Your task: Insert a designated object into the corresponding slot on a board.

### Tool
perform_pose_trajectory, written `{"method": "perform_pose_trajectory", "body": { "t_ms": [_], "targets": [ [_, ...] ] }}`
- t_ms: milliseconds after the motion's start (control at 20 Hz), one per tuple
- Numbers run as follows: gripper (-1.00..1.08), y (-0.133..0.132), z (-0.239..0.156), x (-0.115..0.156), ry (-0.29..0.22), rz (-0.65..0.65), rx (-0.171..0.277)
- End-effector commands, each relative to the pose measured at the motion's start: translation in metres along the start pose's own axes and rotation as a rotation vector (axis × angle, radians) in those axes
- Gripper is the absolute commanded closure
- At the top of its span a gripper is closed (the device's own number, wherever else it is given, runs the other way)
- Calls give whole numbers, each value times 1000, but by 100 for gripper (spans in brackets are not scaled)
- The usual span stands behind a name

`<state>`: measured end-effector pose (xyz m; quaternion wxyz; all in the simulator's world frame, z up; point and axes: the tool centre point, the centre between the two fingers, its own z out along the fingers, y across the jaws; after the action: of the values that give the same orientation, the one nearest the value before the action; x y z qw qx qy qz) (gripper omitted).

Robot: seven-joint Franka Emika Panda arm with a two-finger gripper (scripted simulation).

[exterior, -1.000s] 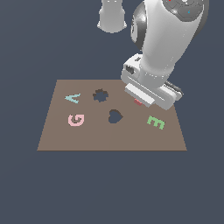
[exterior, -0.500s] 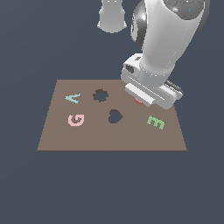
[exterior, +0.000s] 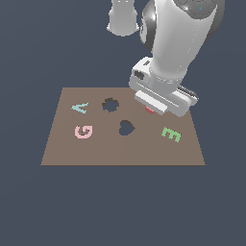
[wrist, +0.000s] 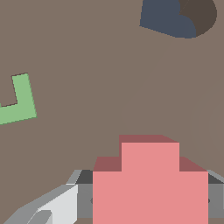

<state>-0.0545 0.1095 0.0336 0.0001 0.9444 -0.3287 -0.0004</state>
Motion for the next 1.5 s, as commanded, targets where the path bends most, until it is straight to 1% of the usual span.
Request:
{"method": "perform_pose_trajectory", "body": {
  "t_ms": [0, 300, 650, 1100, 1450],
  "targets": [
    [108, 6, 0, 1, 0, -34, 0],
    [108, 25, -1, 3, 1, -150, 0],
    [108, 54, -3, 12, 1, -334, 0],
    [108, 93, -5, 36, 1, -610, 0],
    [108, 113, -6, 58, 1, -781, 0]
  ]
}}
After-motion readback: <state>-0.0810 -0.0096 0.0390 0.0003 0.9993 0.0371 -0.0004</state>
